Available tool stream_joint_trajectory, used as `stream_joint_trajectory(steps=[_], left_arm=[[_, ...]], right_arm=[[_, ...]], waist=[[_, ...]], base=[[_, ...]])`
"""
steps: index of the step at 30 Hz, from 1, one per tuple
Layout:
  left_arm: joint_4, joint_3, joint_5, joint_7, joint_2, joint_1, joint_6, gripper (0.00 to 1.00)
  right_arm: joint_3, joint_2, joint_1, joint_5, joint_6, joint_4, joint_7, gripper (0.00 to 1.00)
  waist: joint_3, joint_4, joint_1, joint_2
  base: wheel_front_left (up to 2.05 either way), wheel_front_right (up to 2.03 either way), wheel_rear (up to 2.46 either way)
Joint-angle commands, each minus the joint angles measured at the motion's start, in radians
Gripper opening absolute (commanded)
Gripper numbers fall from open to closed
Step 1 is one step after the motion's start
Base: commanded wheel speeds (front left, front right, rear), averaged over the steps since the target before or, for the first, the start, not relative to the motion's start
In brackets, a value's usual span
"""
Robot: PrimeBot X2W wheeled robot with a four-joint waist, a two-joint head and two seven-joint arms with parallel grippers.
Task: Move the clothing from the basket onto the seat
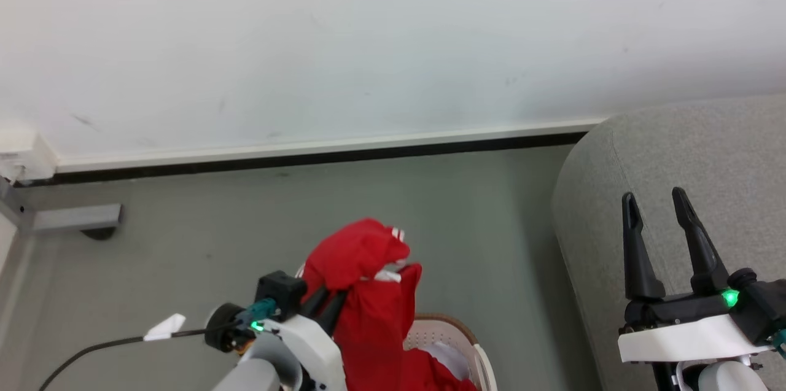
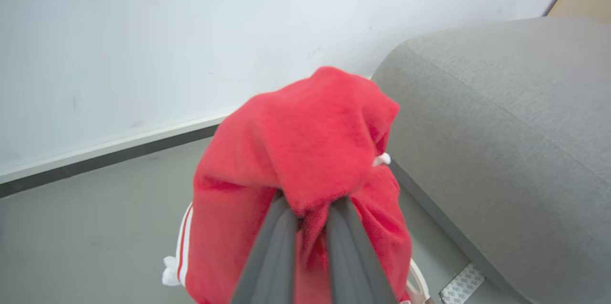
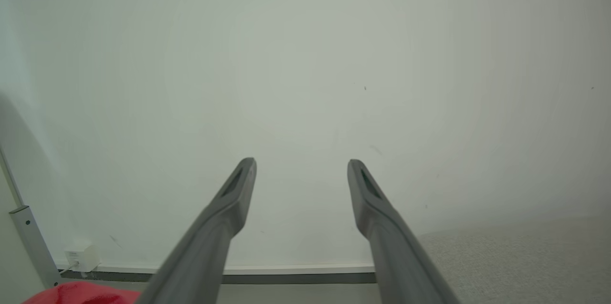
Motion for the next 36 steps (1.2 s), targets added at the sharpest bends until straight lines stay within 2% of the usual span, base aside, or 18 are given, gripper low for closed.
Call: stream_joint_trajectory(steps=[1,11,17,25,29,36], left_arm=[[-0.024,0.007,-0.009,-0.002,0.015,0.019,0.006,0.0],[-0.466,0.099,-0.047,0.05,0.088,0.007,0.089,0.0],[-0.634,0.12,-0.05,0.125,0.111,-0.038,0.12,0.0],[-0.702,0.114,-0.057,0.157,0.106,-0.047,0.137,0.0],[-0.702,0.102,-0.061,0.155,0.103,-0.04,0.13,0.0],[-0.7,0.075,-0.068,0.156,0.084,-0.046,0.116,0.0]], right_arm=[[0.002,-0.003,0.014,0.003,-0.002,0.003,0.001,1.0],[0.053,-0.002,0.044,0.0,-0.002,0.022,0.001,1.0],[0.087,-0.002,0.045,-0.005,-0.002,0.021,0.001,1.0],[0.155,-0.003,0.024,0.001,-0.002,0.021,0.001,1.0],[0.273,-0.031,0.007,0.039,-0.002,0.024,0.001,1.0],[0.489,-0.077,-0.051,0.103,-0.002,0.118,0.007,1.0]], waist=[[-0.021,0.004,0.0003,-0.0002],[-0.05,0.008,0.0003,-0.0002],[-0.038,0.021,0.0003,-0.0002],[-0.026,0.025,0.0003,-0.0002],[-0.025,0.029,0.0003,-0.0002],[-0.041,0.064,0.0003,-0.0002]], base=[[0.0,0.0,0.0],[0.0,0.0,0.0],[0.0,0.0,0.0],[0.0,0.0,0.0],[0.0,0.0,0.0],[0.0,0.0,0.0]])
